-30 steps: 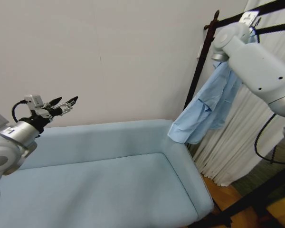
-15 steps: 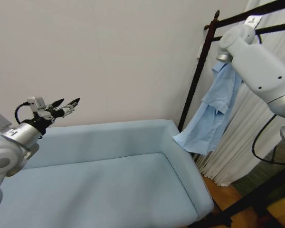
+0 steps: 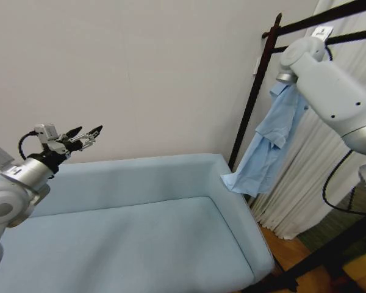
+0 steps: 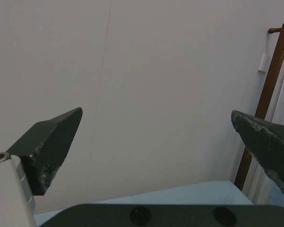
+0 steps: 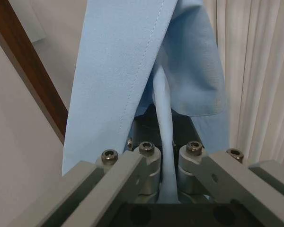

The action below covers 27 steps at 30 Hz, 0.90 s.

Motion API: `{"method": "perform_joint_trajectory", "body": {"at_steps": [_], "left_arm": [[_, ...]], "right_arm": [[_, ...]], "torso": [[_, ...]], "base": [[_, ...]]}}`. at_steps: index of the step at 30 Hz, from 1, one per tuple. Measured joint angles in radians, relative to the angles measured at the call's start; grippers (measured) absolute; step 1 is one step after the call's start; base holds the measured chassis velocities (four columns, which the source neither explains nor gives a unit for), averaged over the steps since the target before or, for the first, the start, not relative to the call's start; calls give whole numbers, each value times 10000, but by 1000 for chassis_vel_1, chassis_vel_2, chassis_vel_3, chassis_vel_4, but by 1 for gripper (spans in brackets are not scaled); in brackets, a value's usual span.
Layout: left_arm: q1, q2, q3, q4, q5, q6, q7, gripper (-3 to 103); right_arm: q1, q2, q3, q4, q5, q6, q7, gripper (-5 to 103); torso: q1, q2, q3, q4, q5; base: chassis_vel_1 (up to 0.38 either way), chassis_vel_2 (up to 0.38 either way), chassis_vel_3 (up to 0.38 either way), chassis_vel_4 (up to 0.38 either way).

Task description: Pick up the clothes from the sofa and hang them on the clothes hanger.

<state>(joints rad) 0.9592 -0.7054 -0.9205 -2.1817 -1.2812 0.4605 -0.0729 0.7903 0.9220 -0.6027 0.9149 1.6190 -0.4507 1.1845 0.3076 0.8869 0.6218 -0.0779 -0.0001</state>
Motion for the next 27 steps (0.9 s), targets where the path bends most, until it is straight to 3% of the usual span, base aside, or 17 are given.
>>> {"method": "perform_joint_trajectory", "body": {"at_steps": [5, 18, 21, 23, 27], "left_arm": [[-5, 0, 4, -15, -8, 0, 4, 100], [-13, 8, -6, -25, -22, -3, 28, 100], [-34, -12, 16, -48, -24, -6, 33, 100], [-35, -29, 21, -60, -25, -7, 39, 100], [-23, -72, 21, -83, -27, -13, 68, 100]], "right_arm": [[-107, -35, 41, 80, -26, 17, -32, 2], [-203, -274, 99, 229, -186, -29, -992, 1], [-209, -275, 99, 250, -209, -79, -1178, 17], [-207, -256, 99, 224, -210, -89, -1202, 17], [-208, -265, 90, 232, -210, -145, -1306, 38]], "torso": [[0, 0, 0, 0, 0], [0, 0, 0, 0, 1], [0, 0, 0, -1, 1], [0, 0, 0, -1, 1], [0, 0, 0, 0, 0]], "base": [[0, 0, 0, 0], [0, 0, 0, 0], [0, 0, 0, 0], [0, 0, 0, 0], [0, 0, 0, 0]]}}
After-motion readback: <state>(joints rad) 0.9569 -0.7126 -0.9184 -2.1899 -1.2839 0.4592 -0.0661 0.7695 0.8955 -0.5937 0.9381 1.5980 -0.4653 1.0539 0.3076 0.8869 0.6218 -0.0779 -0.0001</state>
